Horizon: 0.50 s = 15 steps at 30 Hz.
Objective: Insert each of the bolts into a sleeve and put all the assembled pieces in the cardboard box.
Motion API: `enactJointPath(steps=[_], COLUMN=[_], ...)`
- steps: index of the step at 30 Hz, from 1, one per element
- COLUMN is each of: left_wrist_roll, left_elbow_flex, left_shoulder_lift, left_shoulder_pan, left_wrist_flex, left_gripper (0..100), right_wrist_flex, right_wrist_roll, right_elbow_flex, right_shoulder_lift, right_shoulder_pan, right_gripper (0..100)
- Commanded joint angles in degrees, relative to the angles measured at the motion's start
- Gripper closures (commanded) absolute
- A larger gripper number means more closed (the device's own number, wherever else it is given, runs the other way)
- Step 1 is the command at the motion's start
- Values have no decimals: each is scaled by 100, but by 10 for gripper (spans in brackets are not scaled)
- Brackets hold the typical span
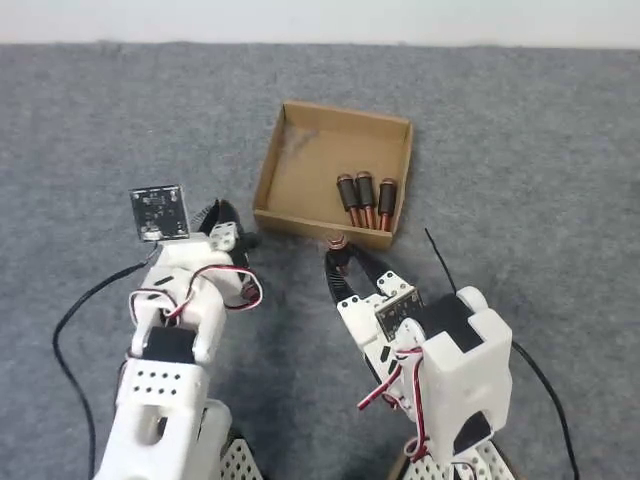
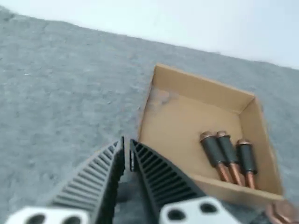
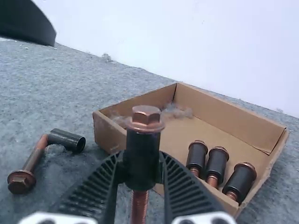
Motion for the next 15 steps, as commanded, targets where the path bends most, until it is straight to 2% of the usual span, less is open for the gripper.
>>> enactJointPath(steps=[1,6,15], left_wrist_roll=[-97,-97,-105], left_elbow_flex=[127,286,1604], left_shoulder_lift=[-185,-835,-3798], left_shoulder_pan=[-273,-967,-1960], left_wrist_flex=[281,1055,2593], left_gripper=[989,989,989], right_wrist_flex=[-145,-145,-145], right_wrist_roll=[-44,-35,-35], right_elbow_flex=[-149,-167,-132], right_shoulder_lift=[-48,-48,-48], right_shoulder_pan=[127,127,127], right_gripper=[992,992,992])
